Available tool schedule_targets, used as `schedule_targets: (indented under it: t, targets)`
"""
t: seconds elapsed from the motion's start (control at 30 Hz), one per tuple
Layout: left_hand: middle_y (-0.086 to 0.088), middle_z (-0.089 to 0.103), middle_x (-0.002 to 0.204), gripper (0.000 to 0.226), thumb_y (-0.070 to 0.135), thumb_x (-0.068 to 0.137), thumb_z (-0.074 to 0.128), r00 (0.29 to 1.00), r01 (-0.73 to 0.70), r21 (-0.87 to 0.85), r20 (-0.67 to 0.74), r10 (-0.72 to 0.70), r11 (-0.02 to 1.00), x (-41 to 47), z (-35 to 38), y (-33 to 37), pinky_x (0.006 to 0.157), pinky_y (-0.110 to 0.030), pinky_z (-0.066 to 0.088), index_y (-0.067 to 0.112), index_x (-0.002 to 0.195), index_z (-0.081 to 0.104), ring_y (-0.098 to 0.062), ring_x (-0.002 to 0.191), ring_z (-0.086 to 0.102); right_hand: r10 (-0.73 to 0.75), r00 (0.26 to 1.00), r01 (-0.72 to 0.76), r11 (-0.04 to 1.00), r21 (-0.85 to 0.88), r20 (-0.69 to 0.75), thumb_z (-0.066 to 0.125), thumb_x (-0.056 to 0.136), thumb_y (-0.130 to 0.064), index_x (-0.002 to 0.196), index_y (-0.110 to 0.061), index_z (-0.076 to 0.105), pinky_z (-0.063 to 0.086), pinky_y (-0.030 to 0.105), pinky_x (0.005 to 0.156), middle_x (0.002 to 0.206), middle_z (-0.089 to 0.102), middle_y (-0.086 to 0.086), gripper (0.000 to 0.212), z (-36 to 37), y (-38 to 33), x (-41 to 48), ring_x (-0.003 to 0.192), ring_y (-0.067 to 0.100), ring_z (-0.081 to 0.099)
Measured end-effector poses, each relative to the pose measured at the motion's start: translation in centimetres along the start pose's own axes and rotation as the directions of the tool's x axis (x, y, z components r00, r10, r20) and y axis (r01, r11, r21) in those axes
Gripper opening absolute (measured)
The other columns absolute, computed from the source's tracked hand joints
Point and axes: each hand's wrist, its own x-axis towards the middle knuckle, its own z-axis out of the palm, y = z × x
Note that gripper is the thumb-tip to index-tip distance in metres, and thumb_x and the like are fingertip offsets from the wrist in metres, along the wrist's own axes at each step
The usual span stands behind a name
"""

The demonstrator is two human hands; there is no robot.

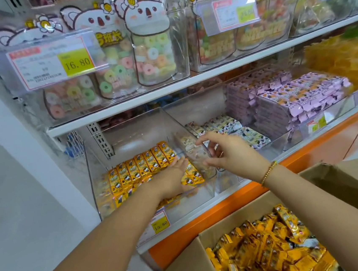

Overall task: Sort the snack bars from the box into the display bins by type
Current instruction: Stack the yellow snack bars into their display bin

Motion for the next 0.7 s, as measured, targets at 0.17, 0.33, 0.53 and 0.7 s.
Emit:
schedule_targets:
  t: [0.17, 0.33, 0.53, 0.7]
  targets:
    - [-0.003, -0.019, 0.157, 0.094, 0.047, 0.092, 0.054, 1.0, -0.005, -0.043, -0.009, 0.004, 0.999, 0.5, 0.4, -0.6, 0.119, -0.031, 0.0, 0.013, 0.151, -0.011, -0.017, 0.145, -0.015, -0.023, 1.0, 0.023, 0.999, 0.041, -0.001, 0.075, 0.079, -0.013, 0.115, -0.026, 0.059, 0.041, 0.006, 0.059, 0.071, 0.049, -0.009, 0.042, 0.1, 0.1, -0.1, 0.055, 0.0, 0.048]
    - [0.0, -0.02, 0.157, 0.099, 0.049, 0.088, 0.058, 1.0, -0.021, -0.09, 0.014, 0.023, 0.996, 0.2, 0.2, -0.9, 0.119, -0.032, -0.001, 0.017, 0.151, -0.012, -0.016, 0.145, -0.015, -0.023, 1.0, 0.022, 0.996, 0.087, 0.01, 0.075, 0.08, -0.014, 0.116, -0.026, 0.058, 0.042, 0.007, 0.058, 0.072, 0.05, -0.007, 0.042, -0.1, 0.1, -0.3, 0.058, -0.006, 0.051]
    - [0.004, -0.016, 0.158, 0.11, 0.049, 0.078, 0.071, 0.993, 0.102, -0.137, 0.065, -0.094, 0.985, -3.0, -0.2, -4.0, 0.118, -0.033, 0.004, 0.024, 0.152, -0.006, -0.016, 0.146, -0.01, -0.02, 0.999, 0.016, 0.992, 0.127, 0.031, 0.072, 0.081, -0.011, 0.113, -0.03, 0.057, 0.044, 0.008, 0.056, 0.07, 0.05, -0.008, 0.04, -0.1, 0.0, -0.2, 0.057, -0.005, 0.052]
    - [0.004, -0.011, 0.159, 0.099, 0.043, 0.083, 0.067, 0.991, 0.129, -0.082, 0.043, -0.126, 0.988, -3.4, -0.5, -3.6, 0.117, -0.033, 0.008, 0.024, 0.153, -0.001, -0.016, 0.147, -0.003, -0.015, 0.999, 0.011, 0.994, 0.112, 0.03, 0.071, 0.082, -0.013, 0.116, -0.032, 0.056, 0.043, 0.007, 0.058, 0.071, 0.052, -0.008, 0.041, -0.1, 0.1, -0.5, 0.057, -0.001, 0.052]
